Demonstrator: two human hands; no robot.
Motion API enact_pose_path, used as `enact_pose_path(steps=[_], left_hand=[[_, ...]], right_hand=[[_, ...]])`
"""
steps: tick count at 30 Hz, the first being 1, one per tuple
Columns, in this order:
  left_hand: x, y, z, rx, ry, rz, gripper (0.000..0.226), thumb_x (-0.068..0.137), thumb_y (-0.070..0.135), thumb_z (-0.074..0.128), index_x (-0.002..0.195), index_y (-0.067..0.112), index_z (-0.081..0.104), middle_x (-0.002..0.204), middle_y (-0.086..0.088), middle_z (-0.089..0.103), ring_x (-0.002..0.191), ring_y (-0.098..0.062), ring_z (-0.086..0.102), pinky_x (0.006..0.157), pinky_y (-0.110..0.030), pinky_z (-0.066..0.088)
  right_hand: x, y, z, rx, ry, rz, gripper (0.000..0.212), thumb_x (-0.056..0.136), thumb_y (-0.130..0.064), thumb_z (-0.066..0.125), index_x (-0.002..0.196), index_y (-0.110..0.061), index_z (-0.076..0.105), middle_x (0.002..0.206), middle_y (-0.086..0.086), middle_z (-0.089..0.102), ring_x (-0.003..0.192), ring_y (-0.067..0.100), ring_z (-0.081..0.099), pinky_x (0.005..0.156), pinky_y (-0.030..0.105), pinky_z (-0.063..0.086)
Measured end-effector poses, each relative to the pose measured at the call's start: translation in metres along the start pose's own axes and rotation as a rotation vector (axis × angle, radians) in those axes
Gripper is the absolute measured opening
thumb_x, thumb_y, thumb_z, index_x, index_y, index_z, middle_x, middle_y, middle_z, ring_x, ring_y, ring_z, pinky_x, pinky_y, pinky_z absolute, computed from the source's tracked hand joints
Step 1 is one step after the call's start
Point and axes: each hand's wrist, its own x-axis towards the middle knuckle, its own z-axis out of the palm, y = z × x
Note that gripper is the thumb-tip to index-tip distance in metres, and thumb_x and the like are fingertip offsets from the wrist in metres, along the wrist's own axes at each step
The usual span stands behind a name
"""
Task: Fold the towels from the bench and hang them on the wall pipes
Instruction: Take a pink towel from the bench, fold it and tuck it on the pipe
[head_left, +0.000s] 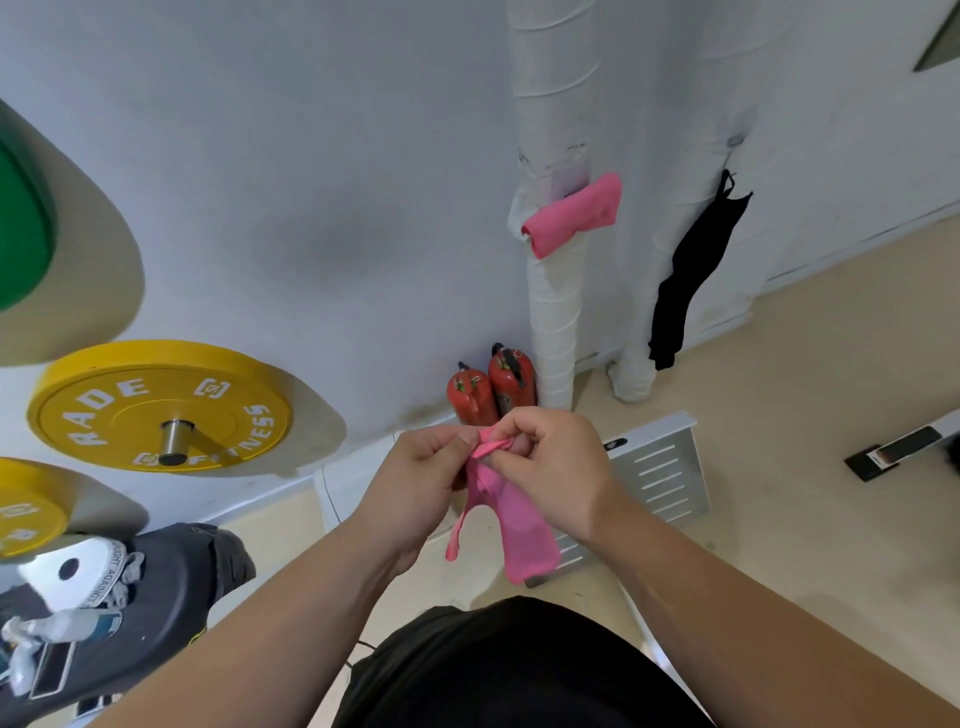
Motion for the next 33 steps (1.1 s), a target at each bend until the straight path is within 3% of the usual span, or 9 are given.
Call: enact_pose_path(steps=[4,11,14,18,22,25,28,30,33], left_hand=[[-0.004,0.004,0.011,-0.015,-0.072,0.059,0.027,0.099,0.006,0.058,0.117,0.016,0.076,0.109,-0.011,0.077,0.112,-0.031,0.07,0.105,-0.042,0.051],[-0.003,0.006,0.02,-0.021,-0.001,0.133,0.03,0.099,-0.002,0.056,0.114,0.013,0.077,0.107,-0.004,0.079,0.107,-0.015,0.072,0.096,-0.024,0.054],[-0.001,0.007,0.02,0.003,0.032,0.134,0.029,0.101,0.001,0.053,0.106,0.013,0.08,0.105,-0.003,0.079,0.105,-0.015,0.072,0.094,-0.025,0.054],[0.008,0.008,0.014,0.06,0.068,0.158,0.031,0.102,0.001,0.05,0.097,0.012,0.079,0.096,-0.006,0.08,0.092,-0.015,0.072,0.087,-0.028,0.055],[0.022,0.01,0.001,0.088,0.117,0.204,0.027,0.102,0.001,0.05,0.098,0.01,0.074,0.096,-0.011,0.078,0.088,-0.022,0.07,0.082,-0.033,0.055],[0.031,0.02,-0.007,0.162,0.143,0.277,0.032,0.101,-0.005,0.048,0.094,0.015,0.072,0.08,0.013,0.074,0.073,-0.001,0.064,0.068,-0.015,0.048],[0.043,0.029,-0.02,0.264,0.171,0.33,0.041,0.099,-0.007,0.045,0.088,0.021,0.072,0.078,0.021,0.072,0.074,0.005,0.063,0.07,-0.011,0.047],[0.052,0.03,-0.032,0.316,0.209,0.335,0.043,0.099,-0.007,0.043,0.087,0.023,0.072,0.079,0.017,0.071,0.071,0.005,0.06,0.067,-0.01,0.046],[0.064,0.024,-0.051,0.369,0.273,0.296,0.045,0.099,-0.005,0.041,0.086,0.027,0.071,0.087,0.008,0.069,0.071,0.004,0.058,0.065,-0.011,0.043]], right_hand=[[-0.001,0.002,-0.008,-0.008,0.039,-0.001,0.019,0.078,-0.011,0.079,0.071,-0.024,0.068,0.05,-0.013,0.05,0.051,0.004,0.044,0.055,0.017,0.038],[0.001,0.003,-0.011,-0.002,0.089,-0.016,0.018,0.078,-0.011,0.078,0.071,-0.021,0.065,0.051,-0.011,0.048,0.052,0.005,0.042,0.056,0.022,0.041],[0.0,0.003,-0.01,-0.04,0.092,-0.073,0.021,0.08,-0.02,0.079,0.069,-0.025,0.062,0.058,-0.014,0.048,0.056,0.005,0.046,0.059,0.02,0.04],[0.007,0.008,-0.014,-0.185,0.113,-0.171,0.027,0.079,-0.033,0.08,0.063,-0.031,0.058,0.087,-0.013,0.048,0.09,0.006,0.051,0.074,0.011,0.038],[0.015,0.017,-0.033,-0.175,-0.107,-0.186,0.032,0.08,-0.029,0.079,0.06,-0.031,0.054,0.095,-0.011,0.052,0.103,0.015,0.047,0.084,0.014,0.036],[0.019,0.02,-0.044,-0.146,-0.207,-0.229,0.03,0.077,-0.023,0.078,0.063,-0.011,0.053,0.091,-0.002,0.059,0.098,0.023,0.052,0.087,0.028,0.041],[0.021,0.013,-0.057,-0.043,-0.248,-0.175,0.029,0.078,-0.01,0.076,0.068,-0.001,0.05,0.077,0.016,0.054,0.076,0.02,0.05,0.071,0.034,0.039],[0.023,0.013,-0.064,-0.106,-0.234,-0.198,0.024,0.077,-0.014,0.073,0.067,-0.016,0.051,0.068,0.006,0.047,0.068,0.012,0.044,0.064,0.032,0.034],[0.032,0.019,-0.078,-0.589,-0.138,-0.333,0.023,0.074,-0.052,0.065,0.066,-0.046,0.045,0.069,-0.005,0.046,0.073,0.013,0.044,0.069,0.033,0.032]])
